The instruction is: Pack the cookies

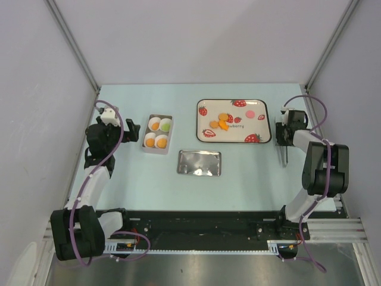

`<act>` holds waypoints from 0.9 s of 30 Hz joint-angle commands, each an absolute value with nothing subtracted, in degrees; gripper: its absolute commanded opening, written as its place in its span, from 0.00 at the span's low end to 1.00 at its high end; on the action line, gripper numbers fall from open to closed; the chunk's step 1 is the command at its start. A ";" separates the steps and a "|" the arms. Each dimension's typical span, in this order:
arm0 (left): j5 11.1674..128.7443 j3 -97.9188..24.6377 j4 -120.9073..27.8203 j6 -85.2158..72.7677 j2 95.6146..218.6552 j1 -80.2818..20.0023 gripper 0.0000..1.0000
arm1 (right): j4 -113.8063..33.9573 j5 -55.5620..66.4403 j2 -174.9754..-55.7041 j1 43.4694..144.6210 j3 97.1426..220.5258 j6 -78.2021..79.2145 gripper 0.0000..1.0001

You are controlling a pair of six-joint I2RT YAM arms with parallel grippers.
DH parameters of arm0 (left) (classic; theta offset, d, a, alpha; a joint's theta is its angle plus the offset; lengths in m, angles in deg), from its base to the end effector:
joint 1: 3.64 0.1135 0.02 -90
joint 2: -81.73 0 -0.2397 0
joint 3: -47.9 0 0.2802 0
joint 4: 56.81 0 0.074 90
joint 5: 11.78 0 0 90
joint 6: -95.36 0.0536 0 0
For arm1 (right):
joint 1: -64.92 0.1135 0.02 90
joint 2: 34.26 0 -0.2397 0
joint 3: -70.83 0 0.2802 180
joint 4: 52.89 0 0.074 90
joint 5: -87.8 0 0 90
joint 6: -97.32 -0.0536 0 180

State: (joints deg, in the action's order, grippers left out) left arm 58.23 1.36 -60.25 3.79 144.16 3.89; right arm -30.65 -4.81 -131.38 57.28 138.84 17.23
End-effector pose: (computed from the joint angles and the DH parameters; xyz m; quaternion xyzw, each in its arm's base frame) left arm 0.2998 0.0211 0.2225 0.0474 0.7740 -0.1031 0.6230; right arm 0.3705 -0.0522 0.1154 -0.0112 0.9434 -0.0717 0.3237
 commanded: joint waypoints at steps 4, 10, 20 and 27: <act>56.16 1.78 -62.46 4.13 142.81 4.18 1.00 | -29.98 -5.89 -133.57 57.53 141.65 18.40 0.51; 55.89 1.69 -62.63 4.21 143.08 4.27 1.00 | -27.69 -5.28 -135.60 57.62 143.49 18.48 0.57; 56.07 1.69 -62.28 4.48 142.99 4.27 1.00 | -25.32 -4.14 -136.74 57.71 144.99 18.13 0.64; 56.16 1.60 -62.02 4.65 142.72 4.27 1.00 | -24.61 -4.05 -135.16 57.54 145.34 17.87 0.70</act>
